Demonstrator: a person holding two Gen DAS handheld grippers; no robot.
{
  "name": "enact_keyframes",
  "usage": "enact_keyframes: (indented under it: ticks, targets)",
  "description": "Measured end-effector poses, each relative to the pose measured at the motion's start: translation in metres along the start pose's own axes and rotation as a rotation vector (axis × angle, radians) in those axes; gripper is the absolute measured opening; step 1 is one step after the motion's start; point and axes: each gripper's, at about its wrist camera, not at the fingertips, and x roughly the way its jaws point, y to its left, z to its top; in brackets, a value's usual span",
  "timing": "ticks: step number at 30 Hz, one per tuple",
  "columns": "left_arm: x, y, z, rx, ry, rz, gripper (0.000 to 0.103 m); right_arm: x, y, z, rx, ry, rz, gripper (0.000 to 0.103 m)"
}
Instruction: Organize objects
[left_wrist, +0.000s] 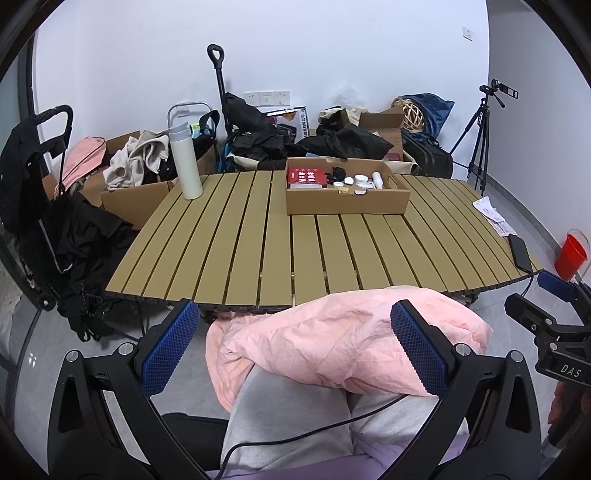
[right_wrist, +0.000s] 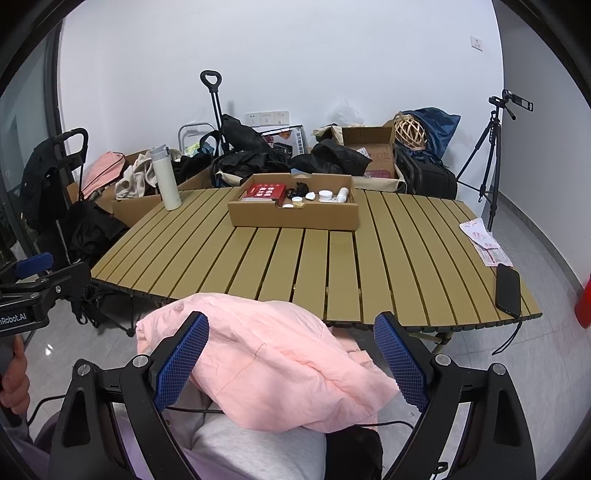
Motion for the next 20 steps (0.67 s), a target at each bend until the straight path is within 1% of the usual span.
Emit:
enact_keyframes:
  ticks: [13,16,18,20]
  targets:
    - [0.005,-0.002,-0.001,-0.008,0.025,-0.003,0.103,0.002,0.001,-0.001,-0.002,0.01,0.002,0.093]
    - [0.01,-0.001,-0.003,-0.01,0.038,-0.009,0.103,0.005,0.0,-0.003,-0.001,0.018,0.001,0.093]
    - [0.011,-0.003,-0.006,0.0,0.034,-0.026,0.103,0.007,0.0,-0.003,0.001,0.023,0.001,0.093]
    - [0.014,-0.005,-0.008,-0.001,0.037,-0.024,0.103,0.009,0.0,-0.004,0.001,0.029,0.001,0.093]
